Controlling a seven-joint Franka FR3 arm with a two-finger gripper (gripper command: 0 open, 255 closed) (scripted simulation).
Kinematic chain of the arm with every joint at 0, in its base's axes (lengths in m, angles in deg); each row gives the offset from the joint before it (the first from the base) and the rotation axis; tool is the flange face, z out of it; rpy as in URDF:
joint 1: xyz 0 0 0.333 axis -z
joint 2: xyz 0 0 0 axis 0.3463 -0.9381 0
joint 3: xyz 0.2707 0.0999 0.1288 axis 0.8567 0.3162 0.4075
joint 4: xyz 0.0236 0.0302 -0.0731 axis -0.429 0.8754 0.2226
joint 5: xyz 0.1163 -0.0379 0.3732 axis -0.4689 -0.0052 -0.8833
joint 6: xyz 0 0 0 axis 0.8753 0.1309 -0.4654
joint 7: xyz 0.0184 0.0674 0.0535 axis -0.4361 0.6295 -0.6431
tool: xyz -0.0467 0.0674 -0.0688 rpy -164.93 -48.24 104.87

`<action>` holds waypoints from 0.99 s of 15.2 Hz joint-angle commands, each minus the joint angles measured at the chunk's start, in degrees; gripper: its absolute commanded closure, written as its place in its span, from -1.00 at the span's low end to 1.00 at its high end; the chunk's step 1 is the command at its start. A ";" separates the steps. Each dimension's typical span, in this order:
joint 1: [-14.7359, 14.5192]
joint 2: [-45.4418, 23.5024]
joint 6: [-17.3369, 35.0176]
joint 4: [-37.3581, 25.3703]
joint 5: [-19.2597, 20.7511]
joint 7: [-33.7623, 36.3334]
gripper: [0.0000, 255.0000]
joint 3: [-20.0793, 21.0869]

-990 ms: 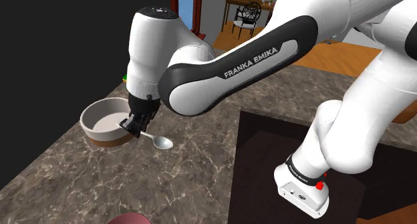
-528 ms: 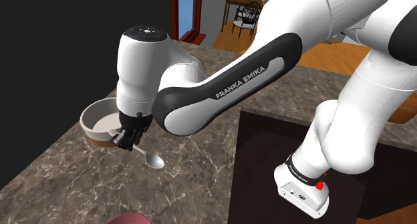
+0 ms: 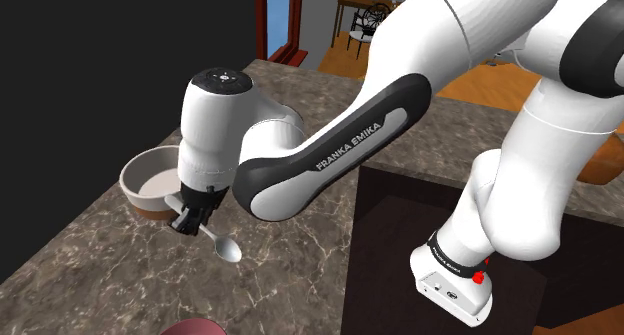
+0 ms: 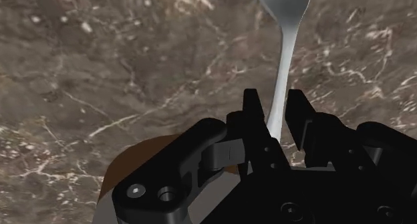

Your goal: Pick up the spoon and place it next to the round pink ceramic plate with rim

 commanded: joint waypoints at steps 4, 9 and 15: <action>-0.07 -1.32 0.74 0.79 0.77 0.61 1.00 -0.33; -0.05 -1.32 0.74 0.79 0.78 0.62 1.00 -0.31; -0.05 -1.32 0.74 0.79 0.78 0.62 -1.00 -0.31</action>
